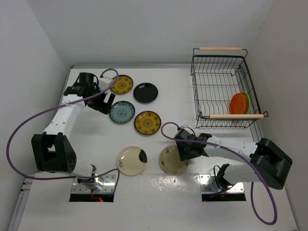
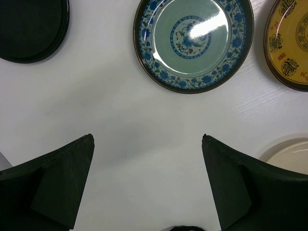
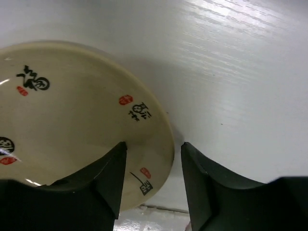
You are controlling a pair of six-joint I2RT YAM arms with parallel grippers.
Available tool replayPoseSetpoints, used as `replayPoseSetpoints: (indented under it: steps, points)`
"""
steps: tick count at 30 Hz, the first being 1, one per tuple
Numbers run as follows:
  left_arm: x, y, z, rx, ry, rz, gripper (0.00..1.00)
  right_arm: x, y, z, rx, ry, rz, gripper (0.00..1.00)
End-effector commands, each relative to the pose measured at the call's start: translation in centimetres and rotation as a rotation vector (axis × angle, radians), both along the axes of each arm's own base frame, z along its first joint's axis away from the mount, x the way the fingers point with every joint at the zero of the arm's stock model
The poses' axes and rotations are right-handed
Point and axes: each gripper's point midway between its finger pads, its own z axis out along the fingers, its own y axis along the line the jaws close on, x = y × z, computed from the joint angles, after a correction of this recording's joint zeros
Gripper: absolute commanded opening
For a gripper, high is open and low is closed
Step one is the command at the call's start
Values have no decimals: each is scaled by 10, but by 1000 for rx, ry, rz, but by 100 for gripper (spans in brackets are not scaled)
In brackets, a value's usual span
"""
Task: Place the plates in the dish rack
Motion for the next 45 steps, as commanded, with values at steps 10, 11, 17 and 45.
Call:
replayPoseSetpoints:
  steps: [10, 11, 17, 45]
  points:
    - [-5, -2, 12, 8, -46, -2, 98, 10, 9, 23, 147, -163, 35, 0]
    - [-5, -2, 12, 8, -46, -2, 98, 10, 6, 26, 130, -170, 50, 0]
    - [-4, -2, 6, 9, -26, -2, 98, 49, 42, 121, 206, -368, 197, 0]
    - [-33, -41, -36, 6, 124, -263, 92, 248, -267, 261, -870, -597, -415, 0]
